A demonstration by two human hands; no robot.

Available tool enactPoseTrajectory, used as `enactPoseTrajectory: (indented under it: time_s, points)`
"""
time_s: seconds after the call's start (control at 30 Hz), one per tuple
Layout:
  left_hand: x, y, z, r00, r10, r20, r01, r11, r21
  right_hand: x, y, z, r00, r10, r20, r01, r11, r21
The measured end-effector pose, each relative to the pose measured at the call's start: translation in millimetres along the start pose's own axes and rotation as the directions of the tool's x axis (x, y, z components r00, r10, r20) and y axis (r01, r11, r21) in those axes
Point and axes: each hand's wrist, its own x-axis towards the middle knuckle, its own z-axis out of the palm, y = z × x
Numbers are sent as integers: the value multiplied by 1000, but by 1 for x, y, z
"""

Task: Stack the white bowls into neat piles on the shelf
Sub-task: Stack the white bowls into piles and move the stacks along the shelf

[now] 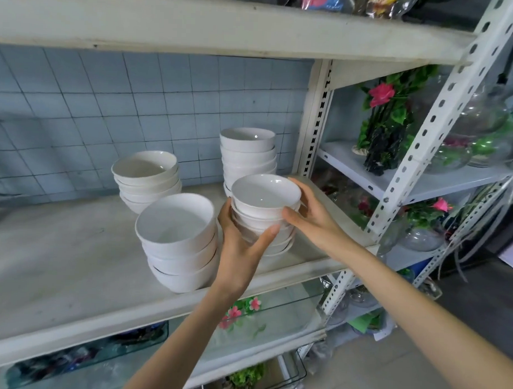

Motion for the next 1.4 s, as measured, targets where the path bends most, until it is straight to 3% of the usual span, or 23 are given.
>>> enactPoseTrajectory:
  time_s: [0.3, 0.53, 1.0, 1.4]
  points:
    - [-20, -30, -9, 988, -60, 141, 37, 986, 161, -17, 31, -1, 965, 129, 229, -130, 991, -14]
    - [-12, -28, -14, 980, -117, 161, 86, 978, 189, -12, 36, 0, 970, 141, 195, -123, 987, -101]
    - [-15, -29, -8, 975, -151, 163, 137, 986, 95, -19, 37, -2, 991, 110, 74, -113, 993, 31]
    - [-22, 16, -6, 974, -56, 218, 21, 987, 160, -47, 10, -16, 999, 15, -32, -13, 998, 64]
